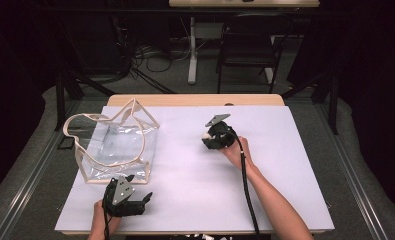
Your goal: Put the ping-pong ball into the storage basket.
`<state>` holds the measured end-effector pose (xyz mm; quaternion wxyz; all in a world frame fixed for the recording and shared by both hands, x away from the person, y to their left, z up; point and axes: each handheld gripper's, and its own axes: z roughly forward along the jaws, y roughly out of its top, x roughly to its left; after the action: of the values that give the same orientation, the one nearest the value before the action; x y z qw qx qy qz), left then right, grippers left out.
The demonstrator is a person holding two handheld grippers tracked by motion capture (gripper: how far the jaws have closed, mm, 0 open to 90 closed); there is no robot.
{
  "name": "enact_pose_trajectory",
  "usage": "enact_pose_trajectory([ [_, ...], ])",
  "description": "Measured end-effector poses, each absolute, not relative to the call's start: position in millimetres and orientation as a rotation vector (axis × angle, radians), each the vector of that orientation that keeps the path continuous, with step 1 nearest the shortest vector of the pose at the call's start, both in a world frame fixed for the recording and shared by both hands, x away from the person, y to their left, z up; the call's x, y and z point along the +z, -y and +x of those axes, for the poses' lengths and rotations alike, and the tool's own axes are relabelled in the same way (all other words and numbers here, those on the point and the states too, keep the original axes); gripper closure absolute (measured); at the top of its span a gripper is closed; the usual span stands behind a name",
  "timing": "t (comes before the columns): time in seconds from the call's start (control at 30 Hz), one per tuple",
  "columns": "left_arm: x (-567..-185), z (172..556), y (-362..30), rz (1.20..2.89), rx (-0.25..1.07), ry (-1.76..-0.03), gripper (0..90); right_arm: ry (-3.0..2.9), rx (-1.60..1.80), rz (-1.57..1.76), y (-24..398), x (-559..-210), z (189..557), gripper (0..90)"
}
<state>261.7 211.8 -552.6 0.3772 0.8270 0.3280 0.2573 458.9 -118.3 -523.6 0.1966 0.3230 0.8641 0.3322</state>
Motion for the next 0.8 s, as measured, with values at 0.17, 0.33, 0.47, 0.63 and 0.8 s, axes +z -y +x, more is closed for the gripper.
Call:
enact_pose_trajectory([
  [0.17,-552,262,-212,2.116,0.657,-0.84,16.4,-2.412,0.936,0.893,119,-518,458,50.4],
  [0.33,-553,262,-212,2.119,0.654,-0.836,16.4,-2.406,0.941,0.88,119,-512,457,50.4],
  [0.47,-553,262,-212,2.118,0.654,-0.837,16.4,-2.413,0.927,0.871,119,-509,456,50.4],
  [0.63,-553,262,-212,2.117,0.655,-0.837,16.4,-2.414,0.924,0.859,118,-504,454,50.4],
  [0.8,-553,262,-212,2.116,0.656,-0.837,16.4,-2.413,0.923,0.852,118,-499,453,50.4],
])
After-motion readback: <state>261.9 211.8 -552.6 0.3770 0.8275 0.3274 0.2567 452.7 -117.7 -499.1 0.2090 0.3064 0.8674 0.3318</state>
